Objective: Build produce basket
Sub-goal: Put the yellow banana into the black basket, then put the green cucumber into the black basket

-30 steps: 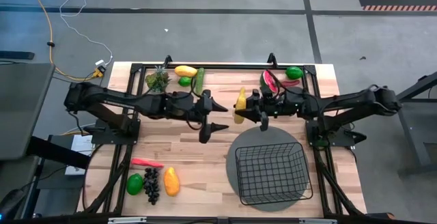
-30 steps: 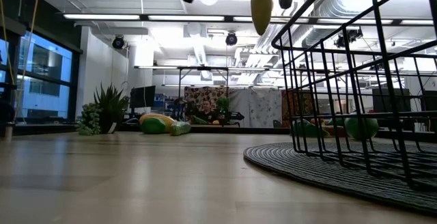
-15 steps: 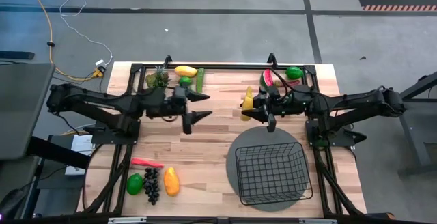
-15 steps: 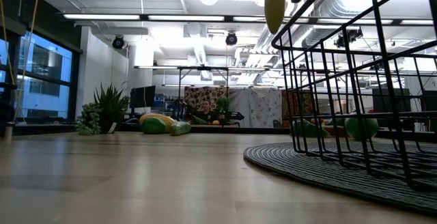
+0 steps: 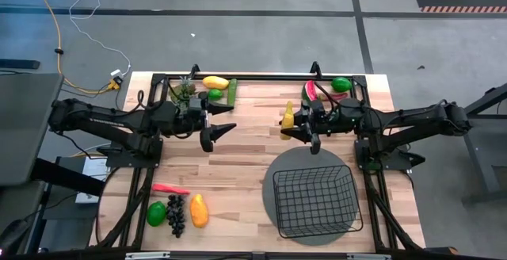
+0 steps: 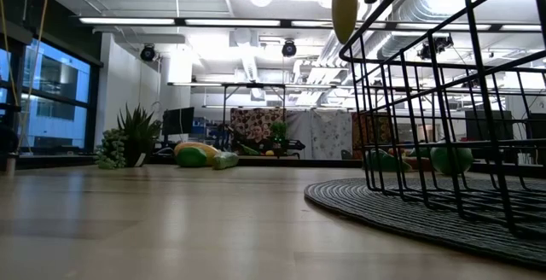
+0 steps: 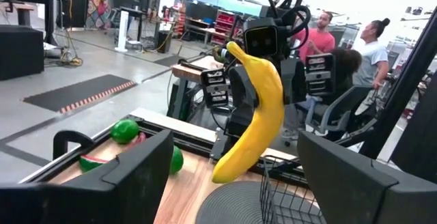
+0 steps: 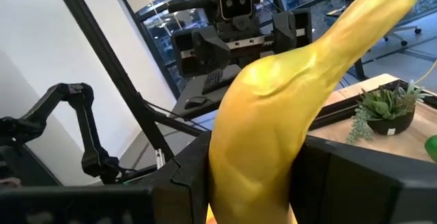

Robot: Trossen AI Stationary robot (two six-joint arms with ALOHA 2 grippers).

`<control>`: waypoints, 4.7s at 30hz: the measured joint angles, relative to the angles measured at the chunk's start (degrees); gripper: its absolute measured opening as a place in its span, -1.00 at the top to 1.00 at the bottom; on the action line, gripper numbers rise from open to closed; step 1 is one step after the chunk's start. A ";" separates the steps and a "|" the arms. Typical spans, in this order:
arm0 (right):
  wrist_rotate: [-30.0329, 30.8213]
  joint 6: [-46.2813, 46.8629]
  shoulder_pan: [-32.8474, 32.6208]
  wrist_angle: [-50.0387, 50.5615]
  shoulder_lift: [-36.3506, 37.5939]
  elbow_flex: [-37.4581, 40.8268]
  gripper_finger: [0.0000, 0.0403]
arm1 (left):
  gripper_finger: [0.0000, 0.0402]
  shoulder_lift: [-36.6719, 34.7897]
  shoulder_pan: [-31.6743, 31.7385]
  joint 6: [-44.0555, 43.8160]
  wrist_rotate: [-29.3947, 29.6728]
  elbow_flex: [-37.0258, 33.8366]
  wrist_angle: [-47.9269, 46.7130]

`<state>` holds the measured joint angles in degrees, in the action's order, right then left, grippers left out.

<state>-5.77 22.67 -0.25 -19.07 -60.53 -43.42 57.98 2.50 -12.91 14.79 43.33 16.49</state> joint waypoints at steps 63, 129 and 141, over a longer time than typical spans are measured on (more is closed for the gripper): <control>3.23 14.33 -30.55 60.38 -36.90 -21.53 0.39 | -0.50 0.09 0.15 16.51 5.46 0.00 -0.37; 8.71 27.82 -30.30 53.84 -8.79 -7.87 -0.12 | -0.50 0.09 0.15 12.85 4.03 0.02 0.07; 19.72 12.43 -17.09 13.81 4.53 7.64 -0.12 | -0.50 0.09 0.15 -2.30 -1.25 0.02 0.10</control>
<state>13.94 35.10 -17.34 -5.26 -56.00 -35.78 58.06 2.66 -15.21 13.54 43.35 16.59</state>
